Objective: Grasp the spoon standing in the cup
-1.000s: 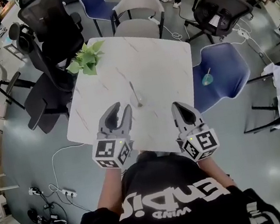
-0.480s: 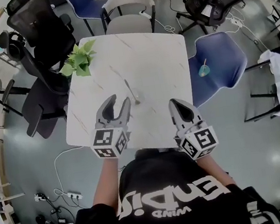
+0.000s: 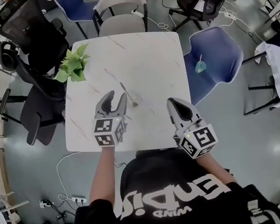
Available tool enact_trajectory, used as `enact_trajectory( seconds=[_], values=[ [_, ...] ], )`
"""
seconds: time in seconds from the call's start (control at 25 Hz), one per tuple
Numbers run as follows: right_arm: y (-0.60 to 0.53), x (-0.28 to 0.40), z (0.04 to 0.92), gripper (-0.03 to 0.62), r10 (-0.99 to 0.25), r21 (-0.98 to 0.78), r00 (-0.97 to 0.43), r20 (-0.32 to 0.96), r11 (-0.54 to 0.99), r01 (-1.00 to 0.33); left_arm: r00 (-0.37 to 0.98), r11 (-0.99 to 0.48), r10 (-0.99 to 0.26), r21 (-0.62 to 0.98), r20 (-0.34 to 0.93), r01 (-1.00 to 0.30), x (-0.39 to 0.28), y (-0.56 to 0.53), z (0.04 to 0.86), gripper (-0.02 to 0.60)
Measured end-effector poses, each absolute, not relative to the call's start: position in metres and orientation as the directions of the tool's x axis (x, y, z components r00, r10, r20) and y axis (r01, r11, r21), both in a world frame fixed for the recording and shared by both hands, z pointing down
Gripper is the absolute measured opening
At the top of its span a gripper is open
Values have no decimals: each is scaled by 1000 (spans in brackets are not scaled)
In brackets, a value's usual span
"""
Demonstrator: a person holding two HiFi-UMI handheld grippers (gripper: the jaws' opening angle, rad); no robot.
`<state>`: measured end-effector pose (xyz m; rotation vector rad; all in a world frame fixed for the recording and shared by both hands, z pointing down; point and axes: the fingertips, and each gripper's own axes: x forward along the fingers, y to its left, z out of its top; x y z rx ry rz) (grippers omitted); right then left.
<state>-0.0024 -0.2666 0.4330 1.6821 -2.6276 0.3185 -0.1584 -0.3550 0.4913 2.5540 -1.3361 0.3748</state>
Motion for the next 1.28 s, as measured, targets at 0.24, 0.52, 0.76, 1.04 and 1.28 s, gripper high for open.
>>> enact_trajectory(
  seconds=[0.24,0.52,0.76,1.04,1.28],
  values=[
    [-271,0,435,12,-904,-169,-410,121,388,-906,558,-588,-720,65,412,-806,-151,-379,529,183],
    [-274,8,435,12,-912,-158,-390,129,369,-916,568,-612,-679,70,465,-788,-141,-398,555,175],
    [-274,11,438,12,-916,-156,-377,135,356,-921,577,-643,-645,52,501,-764,-134,-406,569,142],
    [-276,10,437,12,-918,-156,-374,134,353,-923,582,-652,-636,52,507,-757,-134,-405,570,78],
    [-277,7,438,12,-918,-155,-373,135,352,-923,593,-655,-631,65,501,-752,-136,-405,569,54]
  ],
)
